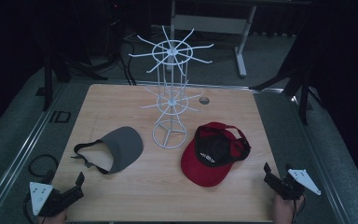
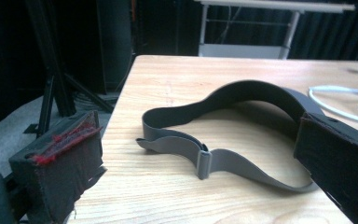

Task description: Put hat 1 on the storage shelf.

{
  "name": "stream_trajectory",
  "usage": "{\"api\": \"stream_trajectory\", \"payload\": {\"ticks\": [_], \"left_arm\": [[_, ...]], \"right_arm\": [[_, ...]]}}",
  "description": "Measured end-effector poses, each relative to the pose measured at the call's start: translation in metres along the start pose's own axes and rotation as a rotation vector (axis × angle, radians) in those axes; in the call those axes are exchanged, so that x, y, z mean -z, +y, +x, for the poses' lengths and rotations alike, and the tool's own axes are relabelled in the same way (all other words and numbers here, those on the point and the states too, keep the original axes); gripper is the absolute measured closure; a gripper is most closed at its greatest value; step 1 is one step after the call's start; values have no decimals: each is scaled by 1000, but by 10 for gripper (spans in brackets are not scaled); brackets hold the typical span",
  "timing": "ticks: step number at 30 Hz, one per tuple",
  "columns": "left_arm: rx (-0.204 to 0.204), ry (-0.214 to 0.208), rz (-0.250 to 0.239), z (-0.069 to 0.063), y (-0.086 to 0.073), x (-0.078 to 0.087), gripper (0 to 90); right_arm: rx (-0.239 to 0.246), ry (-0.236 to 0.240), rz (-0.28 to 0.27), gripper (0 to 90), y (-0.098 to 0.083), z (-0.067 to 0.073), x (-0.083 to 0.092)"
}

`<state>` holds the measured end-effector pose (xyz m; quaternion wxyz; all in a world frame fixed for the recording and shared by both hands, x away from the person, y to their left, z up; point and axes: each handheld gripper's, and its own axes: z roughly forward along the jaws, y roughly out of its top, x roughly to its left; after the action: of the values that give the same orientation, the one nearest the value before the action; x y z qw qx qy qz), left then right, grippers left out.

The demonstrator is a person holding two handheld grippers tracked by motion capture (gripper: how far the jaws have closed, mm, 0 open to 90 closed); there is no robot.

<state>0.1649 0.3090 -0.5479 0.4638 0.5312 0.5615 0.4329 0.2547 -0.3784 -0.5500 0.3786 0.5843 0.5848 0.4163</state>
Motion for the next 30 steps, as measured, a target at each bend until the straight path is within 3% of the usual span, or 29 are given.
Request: {"api": "stream_trajectory", "payload": {"ticks": [2,4,7,8,9,11,13,14,15,17,18,19,20,21,23,24,28,30], "left_arm": [[1,12,-8,2,0,0,15],[-8,67,-13,8,0,0,15],[24,64,-21,11,-1,0,15],[50,39,-34,10,-1,-1,15],[50,39,-34,10,-1,-1,15],[50,67,-24,4,2,-4,15],[51,28,-31,-1,3,-5,15],[44,24,-30,-3,3,-5,15],[29,34,-32,-5,3,-4,15],[11,59,-27,-8,4,-3,15],[19,65,-25,-9,5,-2,15],[52,64,-9,-9,6,-1,15],[90,53,0,-8,7,0,15],[121,53,16,-8,7,1,15],[151,45,35,-9,7,2,14],[146,53,34,-11,7,3,14],[126,12,30,-20,8,3,14],[118,-8,27,-24,9,3,14]], "right_arm": [[-10,-4,16,154,0,-1,-2],[-14,-9,21,150,0,-2,-3],[-14,-4,18,141,1,-2,-3],[-18,-1,20,141,2,-3,-2],[-18,-1,20,141,2,-3,-2],[-48,35,47,131,8,-7,-1],[-62,76,60,126,14,-8,1],[-36,65,107,123,22,-4,0],[-36,65,107,123,22,-4,0],[10,55,95,123,32,3,3],[25,46,92,129,36,5,3],[25,46,92,129,36,5,3],[8,83,128,146,42,8,1],[8,83,128,146,42,8,1],[17,105,176,152,48,11,-4],[25,110,181,152,49,13,-5],[45,165,226,139,58,22,-16],[26,217,229,136,63,27,-21]]}}
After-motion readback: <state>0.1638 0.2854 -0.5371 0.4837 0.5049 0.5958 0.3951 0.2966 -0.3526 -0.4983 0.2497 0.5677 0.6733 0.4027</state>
